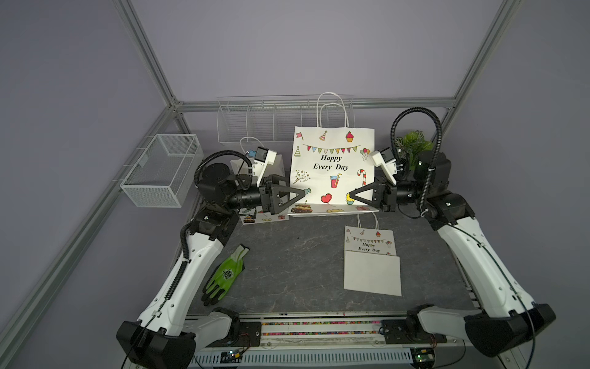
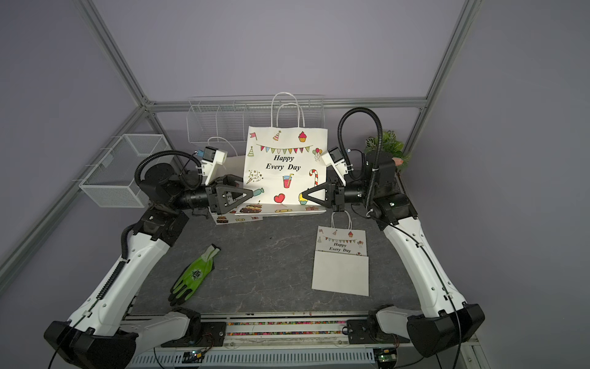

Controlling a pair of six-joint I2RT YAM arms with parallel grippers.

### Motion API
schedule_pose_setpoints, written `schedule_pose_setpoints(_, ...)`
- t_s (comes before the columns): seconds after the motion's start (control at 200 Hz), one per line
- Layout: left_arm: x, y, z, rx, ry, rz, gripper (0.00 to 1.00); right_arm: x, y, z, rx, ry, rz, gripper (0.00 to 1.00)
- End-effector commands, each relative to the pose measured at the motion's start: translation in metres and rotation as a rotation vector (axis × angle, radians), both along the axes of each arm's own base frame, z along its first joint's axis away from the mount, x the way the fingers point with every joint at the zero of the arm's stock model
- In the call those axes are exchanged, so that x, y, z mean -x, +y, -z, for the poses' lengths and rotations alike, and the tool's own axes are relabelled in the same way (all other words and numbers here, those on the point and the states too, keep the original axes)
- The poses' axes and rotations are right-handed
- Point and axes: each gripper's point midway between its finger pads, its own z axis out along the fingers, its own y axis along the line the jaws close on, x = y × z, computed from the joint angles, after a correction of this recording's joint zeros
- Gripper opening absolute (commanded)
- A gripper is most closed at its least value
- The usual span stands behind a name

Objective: Put away the paper bag
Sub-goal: Press the paper bag.

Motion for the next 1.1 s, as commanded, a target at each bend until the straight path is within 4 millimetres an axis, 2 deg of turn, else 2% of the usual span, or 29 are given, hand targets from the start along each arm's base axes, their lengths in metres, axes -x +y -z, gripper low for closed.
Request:
schedule_pose_setpoints(0.0, 0.032, 0.012, -0.026, 0.012, -0.154, -0.010, 0.99, 0.001, -0.004, -0.008, -0.008, -0.025, 0.002, 0.07)
schedule_pose_setpoints(0.06, 0.040, 0.014, -0.024, -0.003, -0.174, -0.001, 1.00, 0.002, -0.005, -0.013, -0.017, -0.033, 0.002, 0.07)
schedule_pose_setpoints(0.23, 0.049, 0.016, -0.002, -0.053, -0.182, 0.016, 1.00, 0.005, -0.012, -0.028, -0.039, -0.043, 0.003, 0.07)
schedule_pose_setpoints(0.345, 0.053, 0.017, 0.003, -0.055, -0.184, 0.027, 1.00, 0.006, -0.016, -0.034, -0.045, -0.046, 0.009, 0.07)
schedule_pose_setpoints(0.465, 0.039, 0.015, 0.013, -0.078, -0.155, -0.007, 1.00, 0.007, -0.017, -0.040, -0.056, -0.050, 0.003, 0.07)
schedule_pose_setpoints(0.625, 0.008, 0.008, 0.037, -0.130, -0.077, -0.062, 1.00, 0.011, -0.017, -0.046, -0.065, -0.055, -0.008, 0.07)
schedule_pose_setpoints(0.825, 0.006, -0.006, 0.028, -0.085, -0.084, -0.032, 1.00, 0.019, -0.013, -0.045, -0.066, -0.052, -0.043, 0.07)
schedule_pose_setpoints(0.974, 0.004, -0.005, 0.023, -0.079, -0.103, -0.050, 1.00, 0.025, -0.010, -0.044, -0.064, -0.054, -0.070, 0.07)
schedule_pose_setpoints(1.094, 0.006, -0.005, 0.008, -0.034, -0.119, -0.048, 1.00, 0.028, -0.007, -0.038, -0.056, -0.045, -0.087, 0.07)
